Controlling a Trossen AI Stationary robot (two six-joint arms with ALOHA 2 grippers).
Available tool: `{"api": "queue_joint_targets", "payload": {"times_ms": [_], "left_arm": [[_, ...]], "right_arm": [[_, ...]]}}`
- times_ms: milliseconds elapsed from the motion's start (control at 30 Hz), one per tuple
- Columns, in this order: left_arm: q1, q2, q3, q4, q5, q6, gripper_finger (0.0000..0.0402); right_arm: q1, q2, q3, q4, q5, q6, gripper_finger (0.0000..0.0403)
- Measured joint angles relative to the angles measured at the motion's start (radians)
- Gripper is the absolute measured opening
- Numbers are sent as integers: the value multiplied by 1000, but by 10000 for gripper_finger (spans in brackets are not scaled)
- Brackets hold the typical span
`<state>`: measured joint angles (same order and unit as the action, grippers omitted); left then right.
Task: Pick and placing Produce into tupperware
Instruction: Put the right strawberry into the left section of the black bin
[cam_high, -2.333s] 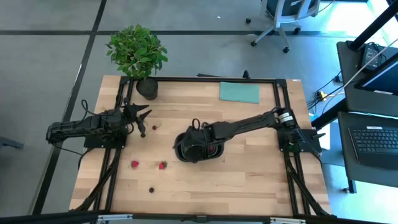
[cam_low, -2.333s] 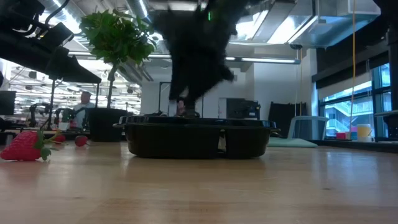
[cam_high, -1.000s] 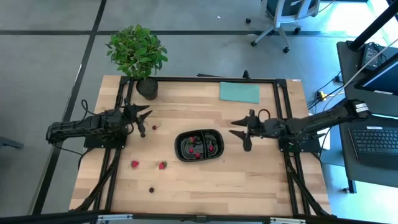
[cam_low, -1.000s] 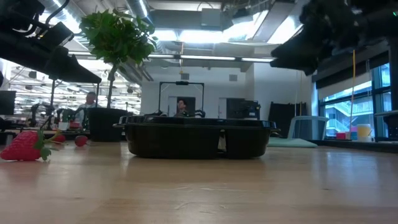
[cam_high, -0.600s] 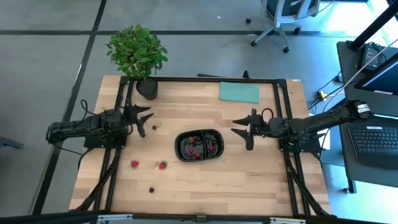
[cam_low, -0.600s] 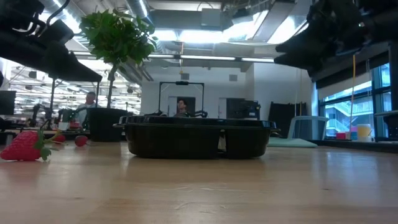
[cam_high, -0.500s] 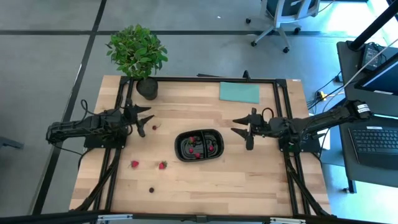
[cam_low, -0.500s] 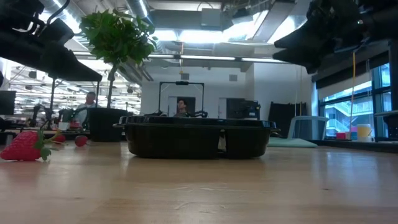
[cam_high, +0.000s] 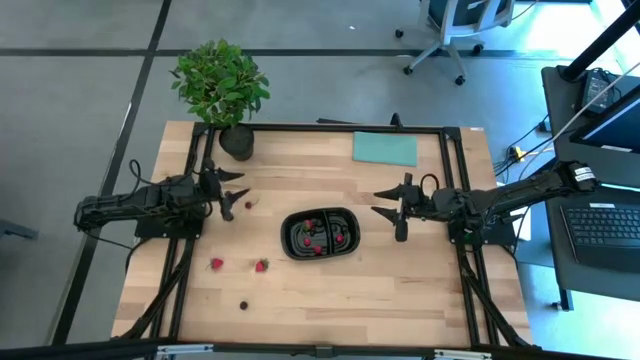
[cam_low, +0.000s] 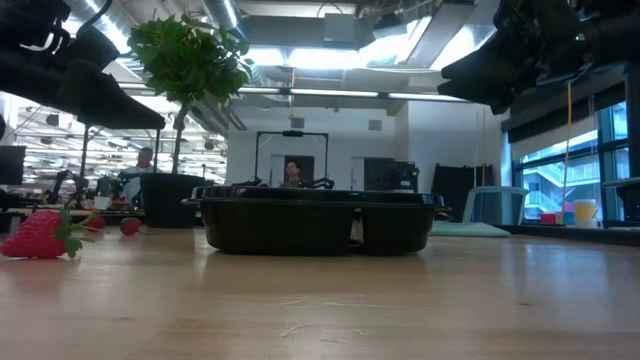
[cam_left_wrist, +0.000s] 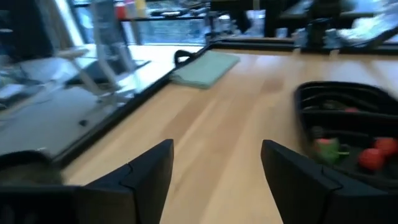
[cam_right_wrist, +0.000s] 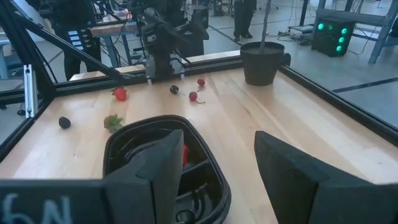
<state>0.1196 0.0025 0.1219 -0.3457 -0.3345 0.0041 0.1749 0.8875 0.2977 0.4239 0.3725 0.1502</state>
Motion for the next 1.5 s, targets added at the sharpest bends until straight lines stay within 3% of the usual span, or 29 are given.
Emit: {"api": "queue_joint_targets", "payload": {"times_ms": [167, 267, 600, 900, 1167, 1333, 1500], "left_arm": [[-4, 1, 0, 108, 226, 36, 235], [-27, 24, 0, 194, 292, 68, 235], [-179, 252, 83, 234, 204, 120, 235], [-430, 697, 265, 193, 134, 104, 234], [-616, 1073, 528, -10, 78, -139, 234], [-683, 1264, 679, -229, 63, -418, 234], [-720, 1398, 760, -300, 82, -656, 234]], "right_arm": [[0, 0, 0, -3, 0, -6, 200], [0, 0, 0, -3, 0, -29, 200], [0, 0, 0, -3, 0, -82, 200], [0, 1, 0, -3, 0, -84, 200], [0, 1, 0, -67, 0, -80, 200], [0, 1, -15, -79, 0, -78, 200], [0, 1, -35, -89, 0, -77, 200]]}}
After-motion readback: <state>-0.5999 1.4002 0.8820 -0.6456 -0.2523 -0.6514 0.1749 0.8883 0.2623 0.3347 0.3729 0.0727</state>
